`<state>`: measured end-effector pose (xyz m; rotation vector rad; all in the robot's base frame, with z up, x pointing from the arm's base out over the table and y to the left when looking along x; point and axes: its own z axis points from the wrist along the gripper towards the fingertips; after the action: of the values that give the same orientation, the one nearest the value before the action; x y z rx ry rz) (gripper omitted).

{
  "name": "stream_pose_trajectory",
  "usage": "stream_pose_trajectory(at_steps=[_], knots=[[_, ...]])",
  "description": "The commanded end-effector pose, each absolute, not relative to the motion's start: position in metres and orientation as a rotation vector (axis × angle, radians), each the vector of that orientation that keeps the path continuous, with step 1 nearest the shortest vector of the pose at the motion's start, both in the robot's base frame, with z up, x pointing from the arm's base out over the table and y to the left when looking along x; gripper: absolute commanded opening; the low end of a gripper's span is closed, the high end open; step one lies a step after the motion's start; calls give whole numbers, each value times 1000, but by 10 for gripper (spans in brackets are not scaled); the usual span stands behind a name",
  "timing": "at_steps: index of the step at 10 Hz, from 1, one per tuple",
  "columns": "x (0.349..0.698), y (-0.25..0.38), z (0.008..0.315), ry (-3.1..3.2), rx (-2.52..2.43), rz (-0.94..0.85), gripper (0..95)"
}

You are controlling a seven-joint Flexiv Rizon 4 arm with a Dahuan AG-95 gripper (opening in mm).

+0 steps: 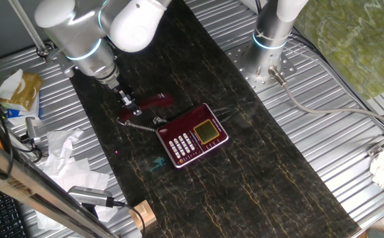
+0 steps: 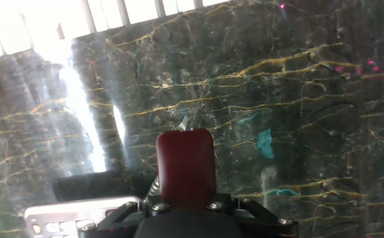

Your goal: Place the handset of the telephone on the corresponding phone cradle

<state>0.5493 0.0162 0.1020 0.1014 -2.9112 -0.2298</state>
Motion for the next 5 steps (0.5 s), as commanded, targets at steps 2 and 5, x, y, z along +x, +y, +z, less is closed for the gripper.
stream_pose_trajectory(at_steps=[2, 5], knots=[[549, 16, 102, -2920, 245, -252, 0], [549, 16, 102, -2869, 222, -250, 0]])
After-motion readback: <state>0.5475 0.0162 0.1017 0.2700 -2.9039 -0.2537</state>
